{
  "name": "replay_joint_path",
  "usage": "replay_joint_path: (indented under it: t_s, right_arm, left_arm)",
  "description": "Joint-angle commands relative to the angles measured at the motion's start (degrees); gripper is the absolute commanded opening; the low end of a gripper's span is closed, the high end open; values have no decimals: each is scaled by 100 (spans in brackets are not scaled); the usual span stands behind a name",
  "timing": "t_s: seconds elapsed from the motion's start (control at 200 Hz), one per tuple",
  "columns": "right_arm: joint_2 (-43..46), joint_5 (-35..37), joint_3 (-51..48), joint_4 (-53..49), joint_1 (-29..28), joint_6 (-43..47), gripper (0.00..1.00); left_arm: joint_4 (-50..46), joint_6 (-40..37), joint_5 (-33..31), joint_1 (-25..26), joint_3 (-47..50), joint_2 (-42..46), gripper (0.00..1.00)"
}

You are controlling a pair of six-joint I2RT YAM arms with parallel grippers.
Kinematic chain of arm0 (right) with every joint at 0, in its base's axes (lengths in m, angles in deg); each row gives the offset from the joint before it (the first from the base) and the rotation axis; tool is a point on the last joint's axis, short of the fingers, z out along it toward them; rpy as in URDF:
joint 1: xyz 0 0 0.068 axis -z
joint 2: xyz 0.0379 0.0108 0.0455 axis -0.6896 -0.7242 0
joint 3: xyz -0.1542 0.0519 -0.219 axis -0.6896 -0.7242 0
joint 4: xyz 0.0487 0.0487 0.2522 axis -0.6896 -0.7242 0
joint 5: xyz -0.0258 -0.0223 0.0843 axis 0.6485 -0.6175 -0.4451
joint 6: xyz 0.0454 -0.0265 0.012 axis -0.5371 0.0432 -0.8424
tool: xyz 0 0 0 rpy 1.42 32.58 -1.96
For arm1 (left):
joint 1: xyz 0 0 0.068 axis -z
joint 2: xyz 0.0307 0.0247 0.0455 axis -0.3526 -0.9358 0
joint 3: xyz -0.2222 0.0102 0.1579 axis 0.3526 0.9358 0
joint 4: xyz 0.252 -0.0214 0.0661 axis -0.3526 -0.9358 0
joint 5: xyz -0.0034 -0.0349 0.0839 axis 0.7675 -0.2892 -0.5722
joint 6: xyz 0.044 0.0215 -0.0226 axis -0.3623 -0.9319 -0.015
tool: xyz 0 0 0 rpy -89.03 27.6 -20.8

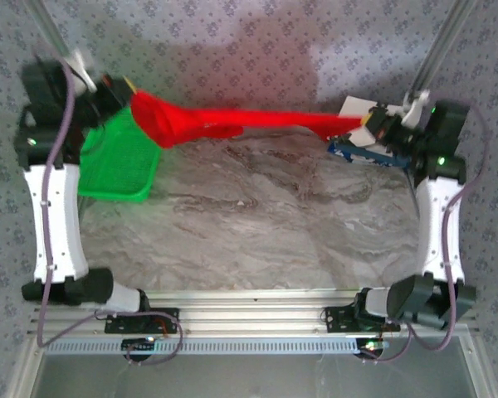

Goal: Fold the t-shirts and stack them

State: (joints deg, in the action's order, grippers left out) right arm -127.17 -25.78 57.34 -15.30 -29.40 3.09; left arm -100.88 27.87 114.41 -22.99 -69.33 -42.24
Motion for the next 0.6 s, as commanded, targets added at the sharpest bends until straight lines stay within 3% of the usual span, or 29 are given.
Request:
replay_joint_path:
  t_s: [0.0,0.125,0.3,0.47,0.595]
  right_arm:
    - [911,286,-1370,-646,-39,542,0]
    - [1842,648,-2558,-1660,70,819,0]
    - [2685,1114,-3347,-2673,199,1055,0]
    - [2889,1681,-3470,-3167,259,547,0]
    - [2780,2158,-3475,-3849,305,515,0]
  left_arm:
    - [-480,-96,-552,16,2040,897,0]
    - [-903,81,-1001,0,4014,2203,0]
    - [-1609,420,-1468,-2,5807,3691,0]
    - [-2422,905,-1742,0,6600,4673,0]
    - [-2542,1125,-1804,21,6615,4580,0]
